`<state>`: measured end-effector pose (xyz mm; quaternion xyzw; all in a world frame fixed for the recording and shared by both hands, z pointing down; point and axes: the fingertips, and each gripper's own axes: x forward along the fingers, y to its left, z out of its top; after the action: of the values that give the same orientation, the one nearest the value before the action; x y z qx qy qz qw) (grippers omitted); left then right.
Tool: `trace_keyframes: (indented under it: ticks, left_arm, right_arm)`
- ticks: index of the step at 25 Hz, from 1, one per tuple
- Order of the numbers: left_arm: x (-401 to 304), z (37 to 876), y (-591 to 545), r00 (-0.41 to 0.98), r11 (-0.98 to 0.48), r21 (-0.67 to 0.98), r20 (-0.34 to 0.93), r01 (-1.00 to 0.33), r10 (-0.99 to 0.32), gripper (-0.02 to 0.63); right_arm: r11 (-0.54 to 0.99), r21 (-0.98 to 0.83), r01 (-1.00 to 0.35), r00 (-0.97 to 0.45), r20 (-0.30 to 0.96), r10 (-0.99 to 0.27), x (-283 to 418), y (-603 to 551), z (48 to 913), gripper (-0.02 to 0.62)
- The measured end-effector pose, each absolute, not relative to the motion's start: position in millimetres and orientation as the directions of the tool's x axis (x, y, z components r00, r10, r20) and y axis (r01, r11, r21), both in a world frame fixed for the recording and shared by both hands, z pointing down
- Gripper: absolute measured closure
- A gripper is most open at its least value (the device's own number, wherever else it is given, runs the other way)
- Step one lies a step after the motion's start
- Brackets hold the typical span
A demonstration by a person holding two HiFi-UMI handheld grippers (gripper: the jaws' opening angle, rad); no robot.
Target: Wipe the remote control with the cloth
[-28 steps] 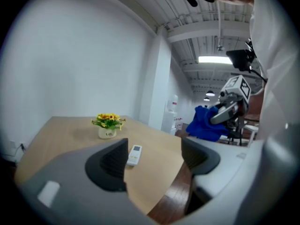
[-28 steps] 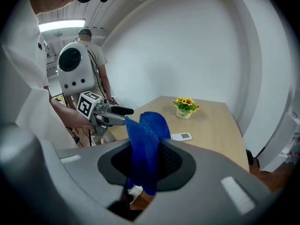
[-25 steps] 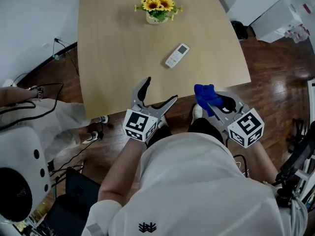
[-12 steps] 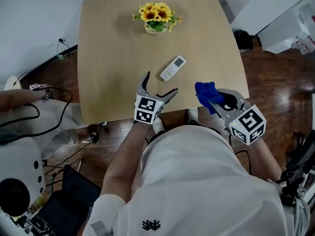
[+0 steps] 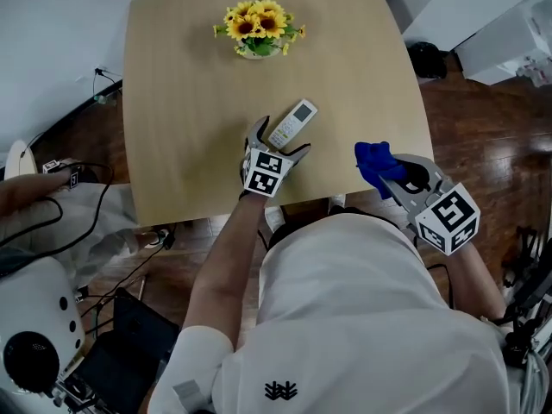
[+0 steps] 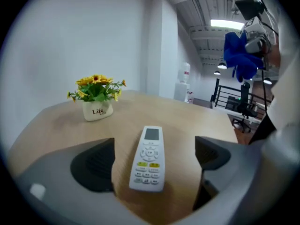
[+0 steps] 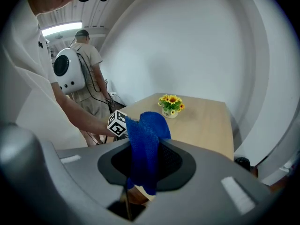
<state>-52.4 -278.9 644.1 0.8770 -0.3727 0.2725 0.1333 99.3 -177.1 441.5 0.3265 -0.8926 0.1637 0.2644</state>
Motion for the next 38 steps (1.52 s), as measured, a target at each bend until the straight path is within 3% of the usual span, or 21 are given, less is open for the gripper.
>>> trace_keyframes:
  ticks: [16,18,20,23,30,38]
  left_arm:
    - [-42,685,-294,0.558,-0.720,0.035,0.657,-0.694,-0.506,0.159]
    - [-44,686,-295,0.544,-0.717,0.015,0.663,-0.696,-0.514,0.203]
    - [-47,686,-293,0.527,-0.724,-0.020,0.672,-0.689,-0.520,0.296]
    - [-46,686,-287,0.527,-0.745,-0.047,0.677,-0.666,-0.513,0.329]
    - [-43,683,-289,0.543,-0.735,0.048,0.707,-0.676,-0.453,0.331]
    - [-50,639,-271,0.562,-0.739,0.022,0.664,-0.674,-0.493,0.333]
  right_arm:
    - [0.712,-0.113,-0.693,-0.614,0.611,-0.500,116,-203,447,0.506]
    - [0.705,-0.113,-0.700,-0.606,0.618,-0.502,117,-199,449,0.506]
    - [0.703,-0.108,-0.703,-0.602,0.616,-0.508,116,-193,448,0.506]
    - [0.702,-0.098,-0.705,-0.602,0.606,-0.520,113,-183,447,0.508]
    - [0.689,-0.099,-0.718,-0.583,0.626,-0.518,116,-190,444,0.506]
    - [0.688,-0.082,-0.721,-0.595,0.582,-0.555,109,-202,433,0.506]
